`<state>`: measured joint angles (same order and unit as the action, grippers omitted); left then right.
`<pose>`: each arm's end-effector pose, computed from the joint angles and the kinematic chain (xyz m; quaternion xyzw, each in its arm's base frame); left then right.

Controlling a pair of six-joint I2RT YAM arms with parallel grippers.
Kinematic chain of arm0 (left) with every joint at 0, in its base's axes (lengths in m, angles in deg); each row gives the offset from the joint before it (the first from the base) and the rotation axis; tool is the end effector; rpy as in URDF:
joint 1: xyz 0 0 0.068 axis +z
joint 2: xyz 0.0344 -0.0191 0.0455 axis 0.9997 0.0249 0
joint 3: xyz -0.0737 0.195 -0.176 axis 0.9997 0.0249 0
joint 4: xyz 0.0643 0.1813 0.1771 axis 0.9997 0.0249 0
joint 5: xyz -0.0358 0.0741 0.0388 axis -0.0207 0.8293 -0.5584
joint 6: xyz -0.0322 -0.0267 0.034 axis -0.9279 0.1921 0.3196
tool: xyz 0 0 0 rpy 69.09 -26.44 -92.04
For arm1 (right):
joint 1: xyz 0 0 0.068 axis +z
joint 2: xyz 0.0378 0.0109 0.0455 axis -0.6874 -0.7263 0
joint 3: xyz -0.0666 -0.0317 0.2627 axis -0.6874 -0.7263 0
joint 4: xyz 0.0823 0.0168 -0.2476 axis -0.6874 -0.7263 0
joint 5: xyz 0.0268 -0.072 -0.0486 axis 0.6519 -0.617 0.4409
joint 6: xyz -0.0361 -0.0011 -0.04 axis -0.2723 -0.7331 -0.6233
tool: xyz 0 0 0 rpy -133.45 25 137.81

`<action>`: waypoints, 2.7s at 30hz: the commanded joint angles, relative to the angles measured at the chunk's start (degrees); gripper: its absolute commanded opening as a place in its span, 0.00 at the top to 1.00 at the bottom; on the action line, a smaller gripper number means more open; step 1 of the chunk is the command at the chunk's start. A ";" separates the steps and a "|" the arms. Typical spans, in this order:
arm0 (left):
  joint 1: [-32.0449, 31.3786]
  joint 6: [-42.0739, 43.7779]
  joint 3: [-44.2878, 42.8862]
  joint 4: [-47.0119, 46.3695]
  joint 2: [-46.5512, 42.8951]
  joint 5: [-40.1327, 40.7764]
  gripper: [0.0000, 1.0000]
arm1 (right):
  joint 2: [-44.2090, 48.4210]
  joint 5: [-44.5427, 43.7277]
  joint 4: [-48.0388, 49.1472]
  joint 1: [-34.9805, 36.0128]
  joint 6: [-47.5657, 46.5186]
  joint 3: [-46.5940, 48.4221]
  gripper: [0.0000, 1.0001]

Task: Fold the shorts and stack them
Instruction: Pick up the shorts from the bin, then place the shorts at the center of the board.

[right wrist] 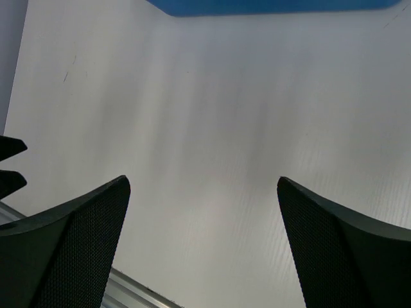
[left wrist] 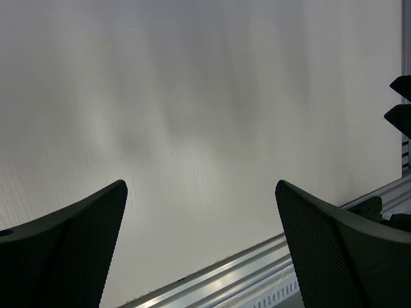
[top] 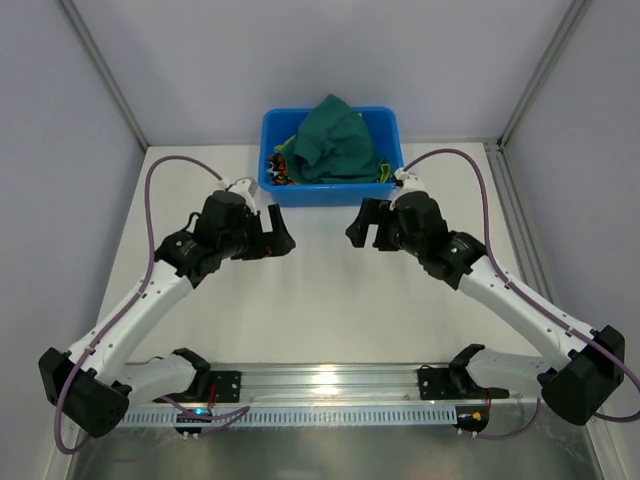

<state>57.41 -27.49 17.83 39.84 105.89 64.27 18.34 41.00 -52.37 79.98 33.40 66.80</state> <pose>0.2010 -0.1238 0.3322 -0.0234 0.9043 -0.2543 0.3421 0.2080 0.1503 0.3251 -0.0146 0.8699 0.2445 0.4280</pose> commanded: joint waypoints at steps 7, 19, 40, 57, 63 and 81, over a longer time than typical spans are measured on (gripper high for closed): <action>0.31 4.37 -8.04 3.42 1.40 10.81 0.01 | -6.18 -12.38 16.33 0.09 -15.60 9.75 0.01; 0.40 -0.72 -1.64 2.27 -3.78 11.69 0.01 | -48.72 -9.84 23.02 -0.17 -31.26 41.92 0.05; 0.48 0.14 -5.05 2.54 -5.01 10.99 0.02 | -38.67 -12.40 21.92 -0.79 -42.16 51.53 0.97; -1.01 1.74 -4.48 -1.14 -5.35 -19.43 0.02 | 17.41 3.77 -10.12 -0.26 -18.48 10.52 0.97; -9.44 -3.80 16.26 -10.46 -10.63 -16.71 0.02 | 25.26 10.20 5.78 -0.17 -4.91 -17.26 0.96; -30.35 -2.05 8.57 -23.47 9.65 -1.00 0.02 | -5.78 -9.43 5.44 -13.33 10.29 -4.27 0.96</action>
<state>32.17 -30.46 30.24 22.44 111.58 59.04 9.05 34.03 -48.74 71.34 35.55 65.77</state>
